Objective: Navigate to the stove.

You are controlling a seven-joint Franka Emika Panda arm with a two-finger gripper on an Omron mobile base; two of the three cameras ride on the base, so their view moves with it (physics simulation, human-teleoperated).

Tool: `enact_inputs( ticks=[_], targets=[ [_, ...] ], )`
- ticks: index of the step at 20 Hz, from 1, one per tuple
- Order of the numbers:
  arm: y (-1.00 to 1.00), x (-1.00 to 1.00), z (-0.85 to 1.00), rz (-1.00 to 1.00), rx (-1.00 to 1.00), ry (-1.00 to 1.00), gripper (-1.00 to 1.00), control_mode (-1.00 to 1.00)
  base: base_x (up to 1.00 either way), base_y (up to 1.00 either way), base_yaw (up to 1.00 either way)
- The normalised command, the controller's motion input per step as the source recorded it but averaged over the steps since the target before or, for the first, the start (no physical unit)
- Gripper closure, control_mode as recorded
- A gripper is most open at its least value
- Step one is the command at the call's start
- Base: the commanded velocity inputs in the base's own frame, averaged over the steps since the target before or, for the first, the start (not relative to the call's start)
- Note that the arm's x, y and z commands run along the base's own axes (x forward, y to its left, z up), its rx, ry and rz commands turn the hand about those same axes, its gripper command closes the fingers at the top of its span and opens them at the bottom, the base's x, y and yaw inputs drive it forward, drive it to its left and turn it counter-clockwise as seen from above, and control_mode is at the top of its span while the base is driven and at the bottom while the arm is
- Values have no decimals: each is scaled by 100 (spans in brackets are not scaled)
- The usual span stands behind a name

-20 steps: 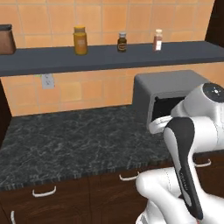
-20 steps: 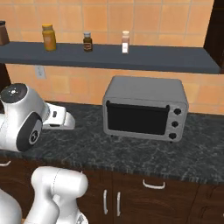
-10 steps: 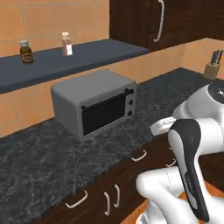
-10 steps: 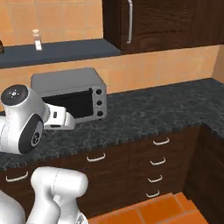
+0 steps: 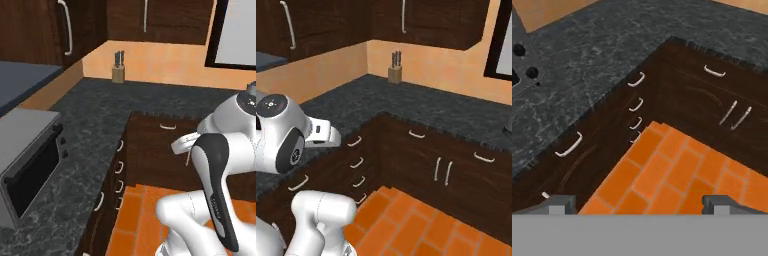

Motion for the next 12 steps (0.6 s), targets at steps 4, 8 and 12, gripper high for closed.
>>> enact_inputs(
  ticks=[4, 8, 12],
  targets=[
    [0, 0, 0, 0, 0, 0, -100, 100, 0, -3, -98],
    [0, 0, 0, 0, 0, 0, -100, 100, 0, -41, -83],
    [0, 0, 0, 0, 0, 0, -100, 100, 0, -51, -83]
  ],
)
